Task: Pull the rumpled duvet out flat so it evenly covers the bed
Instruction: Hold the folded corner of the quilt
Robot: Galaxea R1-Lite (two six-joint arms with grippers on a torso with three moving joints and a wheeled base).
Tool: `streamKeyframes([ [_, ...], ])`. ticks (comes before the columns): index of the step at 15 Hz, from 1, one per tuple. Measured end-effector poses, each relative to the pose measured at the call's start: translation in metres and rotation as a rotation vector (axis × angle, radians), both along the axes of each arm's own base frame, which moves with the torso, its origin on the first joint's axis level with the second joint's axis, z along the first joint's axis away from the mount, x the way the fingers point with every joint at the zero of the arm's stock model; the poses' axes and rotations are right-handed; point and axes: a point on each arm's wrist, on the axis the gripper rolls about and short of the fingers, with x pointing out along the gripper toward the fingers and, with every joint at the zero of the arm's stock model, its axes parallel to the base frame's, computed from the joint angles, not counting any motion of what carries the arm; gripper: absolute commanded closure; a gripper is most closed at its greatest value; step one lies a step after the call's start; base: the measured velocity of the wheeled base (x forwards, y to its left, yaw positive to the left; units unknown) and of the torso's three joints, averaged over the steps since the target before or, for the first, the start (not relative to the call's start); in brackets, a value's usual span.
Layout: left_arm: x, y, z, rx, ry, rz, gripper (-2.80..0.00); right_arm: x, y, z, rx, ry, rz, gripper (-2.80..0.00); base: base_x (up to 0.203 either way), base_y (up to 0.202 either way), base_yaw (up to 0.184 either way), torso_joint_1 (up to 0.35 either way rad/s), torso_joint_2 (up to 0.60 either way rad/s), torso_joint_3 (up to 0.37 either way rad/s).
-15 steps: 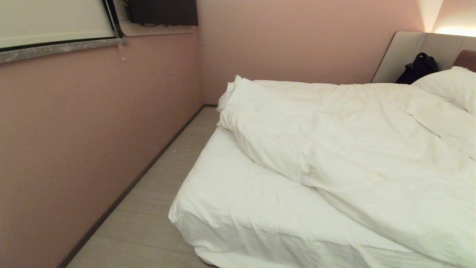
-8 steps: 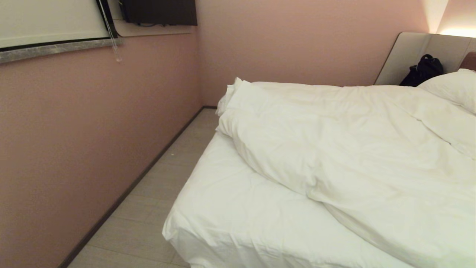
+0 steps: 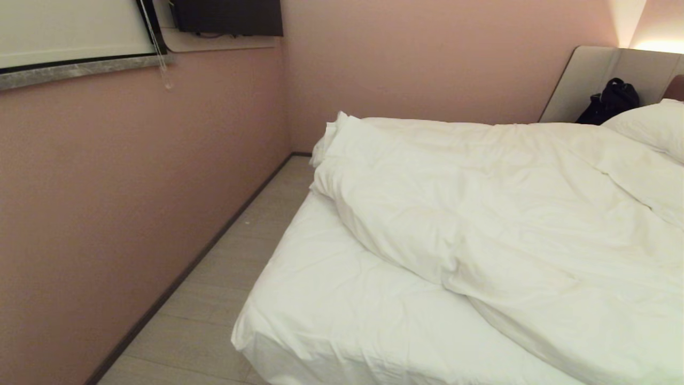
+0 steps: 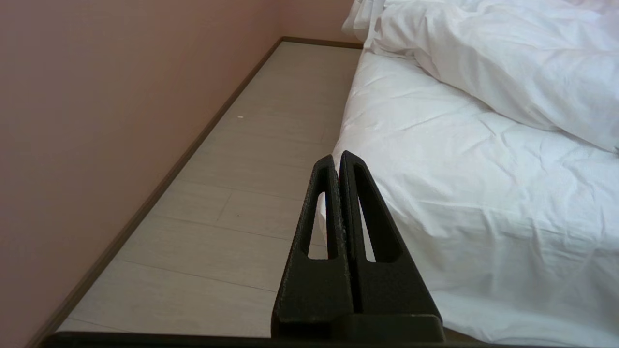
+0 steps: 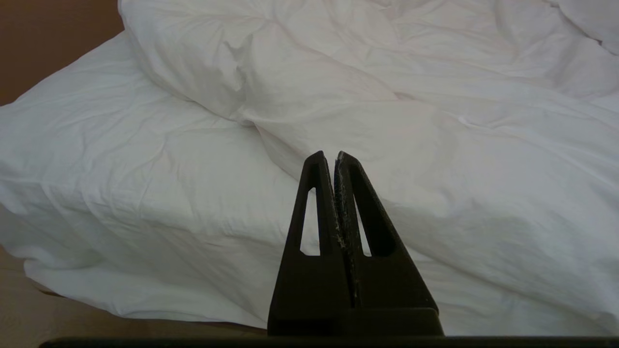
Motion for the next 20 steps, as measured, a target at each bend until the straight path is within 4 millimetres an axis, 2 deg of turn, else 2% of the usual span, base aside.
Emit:
streamKeyframes([
  [12, -0.001, 0.0, 0.003, 0.003, -0.009, -0.018, 0.0, 0.0, 0.0, 0.0, 0.0, 0.0, 0.0, 0.0, 0.0, 0.0, 0.0, 0.0, 0.0, 0.0],
  [17, -0.005, -0.004, 0.037, -0.01, 0.035, -0.157, 0.0, 0.0, 0.0, 0.0, 0.0, 0.0, 0.0, 0.0, 0.0, 0.0, 0.0, 0.0, 0.0, 0.0],
  [20, 0.014, -0.006, 0.064, -0.063, 0.162, -0.246, 0.0, 0.0, 0.0, 0.0, 0.0, 0.0, 0.0, 0.0, 0.0, 0.0, 0.0, 0.0, 0.0, 0.0],
])
